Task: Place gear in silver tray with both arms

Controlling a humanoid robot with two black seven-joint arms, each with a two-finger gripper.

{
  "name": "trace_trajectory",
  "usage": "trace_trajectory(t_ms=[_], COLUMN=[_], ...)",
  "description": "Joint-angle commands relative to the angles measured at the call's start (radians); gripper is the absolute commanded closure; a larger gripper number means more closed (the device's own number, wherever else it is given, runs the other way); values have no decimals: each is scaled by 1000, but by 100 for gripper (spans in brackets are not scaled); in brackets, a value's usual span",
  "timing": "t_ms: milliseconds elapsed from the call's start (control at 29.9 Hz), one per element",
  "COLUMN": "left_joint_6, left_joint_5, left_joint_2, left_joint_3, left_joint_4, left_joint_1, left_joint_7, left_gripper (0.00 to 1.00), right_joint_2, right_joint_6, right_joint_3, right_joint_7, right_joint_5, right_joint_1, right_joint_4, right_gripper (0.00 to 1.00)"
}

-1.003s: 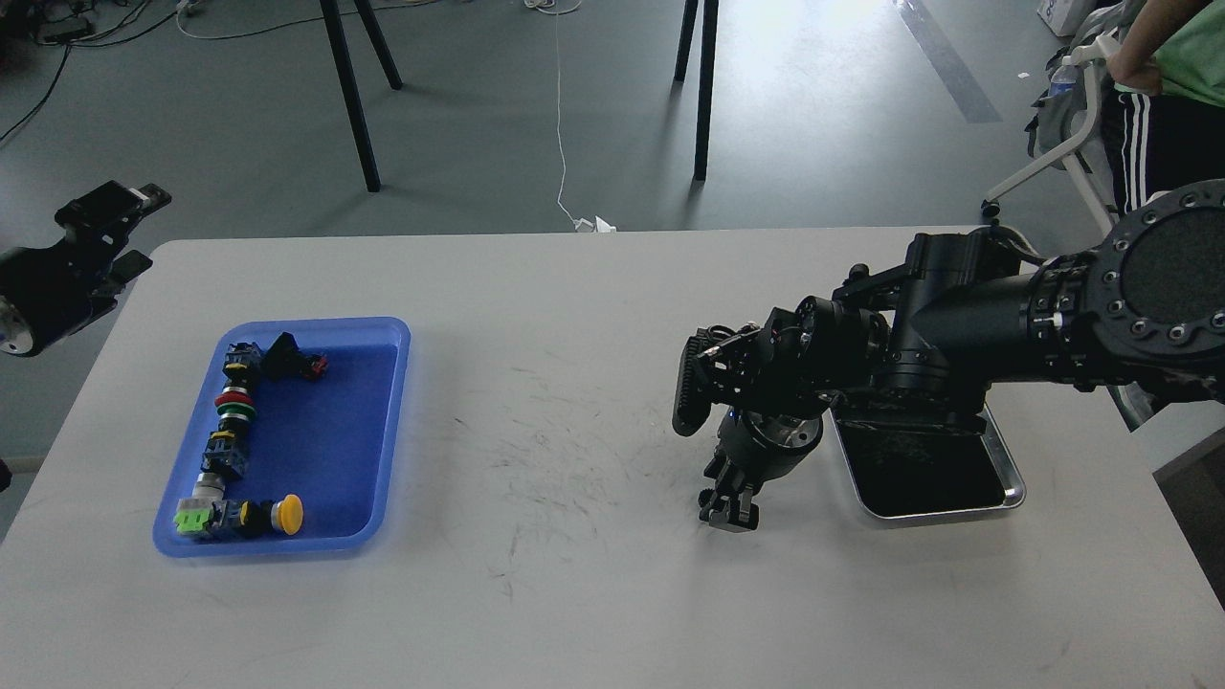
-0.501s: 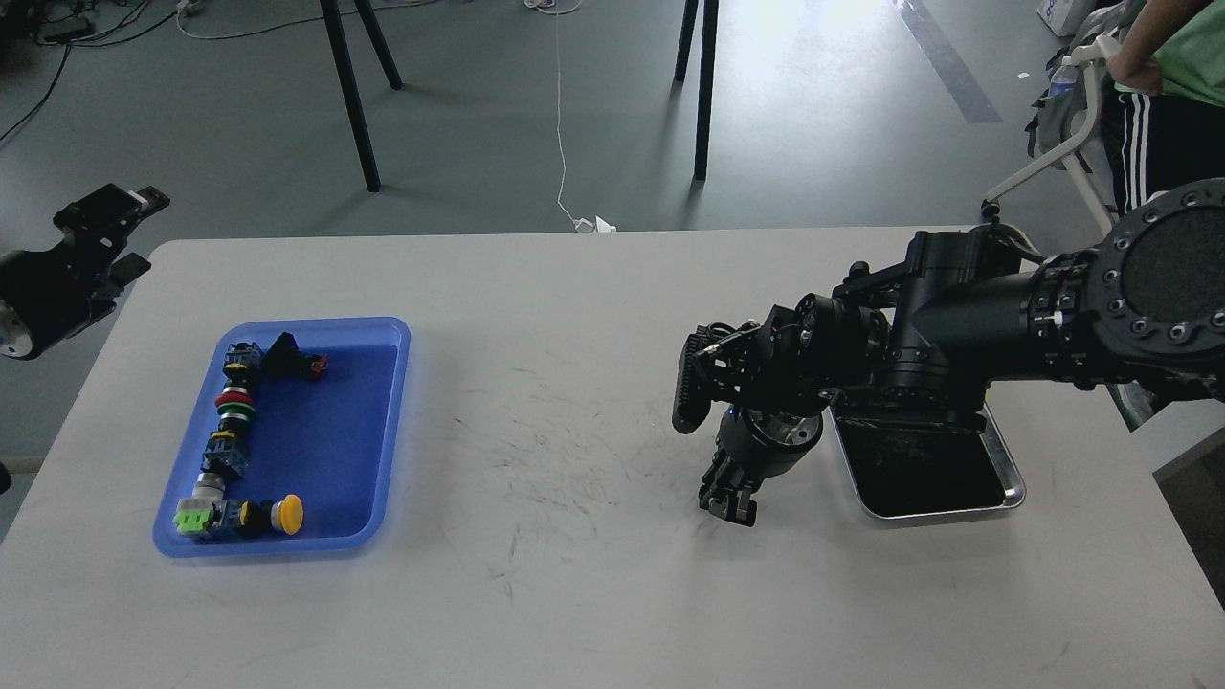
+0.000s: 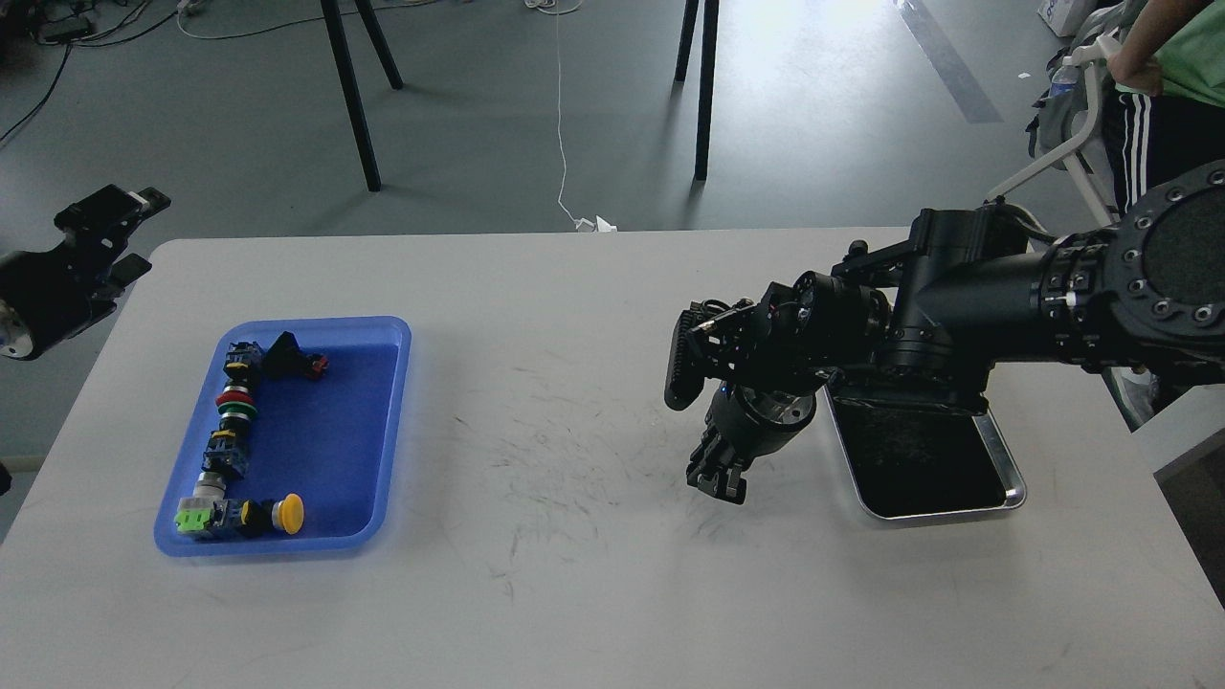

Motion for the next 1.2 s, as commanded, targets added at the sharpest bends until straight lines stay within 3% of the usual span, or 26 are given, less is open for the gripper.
trace_trajectory(t_ms=[0, 535, 1170], left_joint_6=[1, 5, 7], left_joint_5=[0, 1, 1], left_joint_2=[-6, -21, -24], left_joint_3=[0, 0, 0], left_joint_4=[0, 0, 0], left_joint_1=[0, 11, 35], left_joint_7=[0, 0, 0], left_gripper=[2, 2, 2], right_joint_2=[-93, -409, -504], right_joint_6=[1, 3, -8], right_joint_3=[2, -26, -32], right_joint_7=[0, 0, 0], right_joint_5=[1, -83, -184], right_joint_1=[42, 13, -70], right_joint_4=[6, 69, 91], right_gripper=[93, 92, 91])
